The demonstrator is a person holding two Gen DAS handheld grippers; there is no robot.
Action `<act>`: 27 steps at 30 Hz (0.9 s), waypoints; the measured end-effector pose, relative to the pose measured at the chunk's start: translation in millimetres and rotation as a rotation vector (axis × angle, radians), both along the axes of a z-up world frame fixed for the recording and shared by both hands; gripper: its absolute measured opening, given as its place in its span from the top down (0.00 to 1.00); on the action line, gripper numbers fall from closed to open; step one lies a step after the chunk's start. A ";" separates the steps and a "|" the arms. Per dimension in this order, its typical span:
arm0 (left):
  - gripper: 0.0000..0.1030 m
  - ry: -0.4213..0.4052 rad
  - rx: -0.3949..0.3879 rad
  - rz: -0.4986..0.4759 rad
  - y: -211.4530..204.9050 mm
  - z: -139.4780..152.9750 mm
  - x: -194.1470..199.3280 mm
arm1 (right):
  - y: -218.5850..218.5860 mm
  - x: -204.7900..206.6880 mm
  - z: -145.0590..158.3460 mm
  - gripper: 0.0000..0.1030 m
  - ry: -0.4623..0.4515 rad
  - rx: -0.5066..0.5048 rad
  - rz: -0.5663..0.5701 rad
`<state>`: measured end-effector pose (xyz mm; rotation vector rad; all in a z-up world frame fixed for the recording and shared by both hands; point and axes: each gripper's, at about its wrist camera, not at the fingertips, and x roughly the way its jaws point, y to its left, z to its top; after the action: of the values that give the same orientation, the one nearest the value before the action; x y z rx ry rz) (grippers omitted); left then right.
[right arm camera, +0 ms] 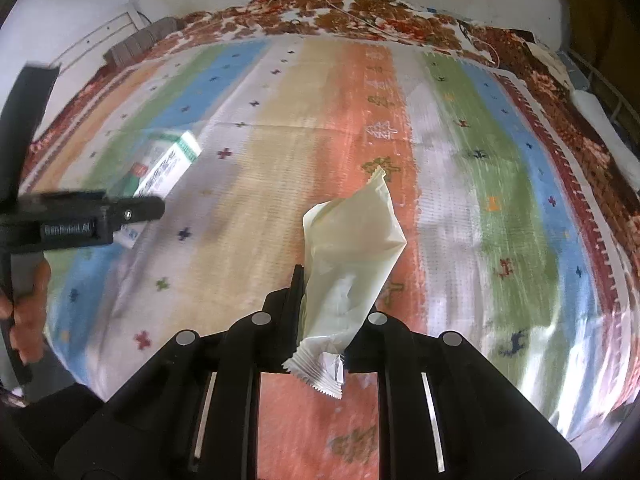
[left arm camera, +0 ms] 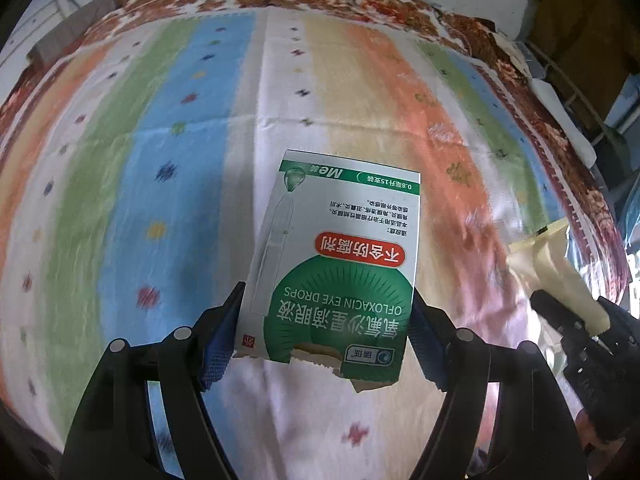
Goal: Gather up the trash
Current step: 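Carry the box and wrapper over the gold-rimmed bin with both tools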
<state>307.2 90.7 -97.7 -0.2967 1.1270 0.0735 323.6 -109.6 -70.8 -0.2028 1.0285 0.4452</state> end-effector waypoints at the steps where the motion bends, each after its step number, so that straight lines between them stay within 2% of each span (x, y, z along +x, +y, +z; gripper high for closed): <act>1: 0.28 -0.002 0.002 0.014 4.2 3.3 -7.7 | 0.6 -4.6 1.8 0.87 0.001 -0.001 0.000; 6: 0.28 -0.042 0.003 0.035 12.2 21.8 -38.5 | 9.0 -18.9 17.6 0.87 -0.024 -0.017 0.044; 10: 0.28 -0.052 -0.025 0.056 14.6 31.0 -60.7 | 8.9 -31.5 28.7 0.87 -0.030 -0.013 0.070; 22: 0.28 -0.087 -0.059 0.027 -14.3 61.2 -105.5 | -16.1 -69.8 53.0 0.87 -0.030 0.028 0.053; 27: 0.28 -0.124 -0.099 0.014 -26.4 76.3 -128.3 | -22.0 -90.3 64.0 0.87 -0.023 0.049 0.053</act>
<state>178.9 64.4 -21.5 -0.3926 1.0073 0.0115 233.3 -131.6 -6.8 -0.1909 0.9904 0.5146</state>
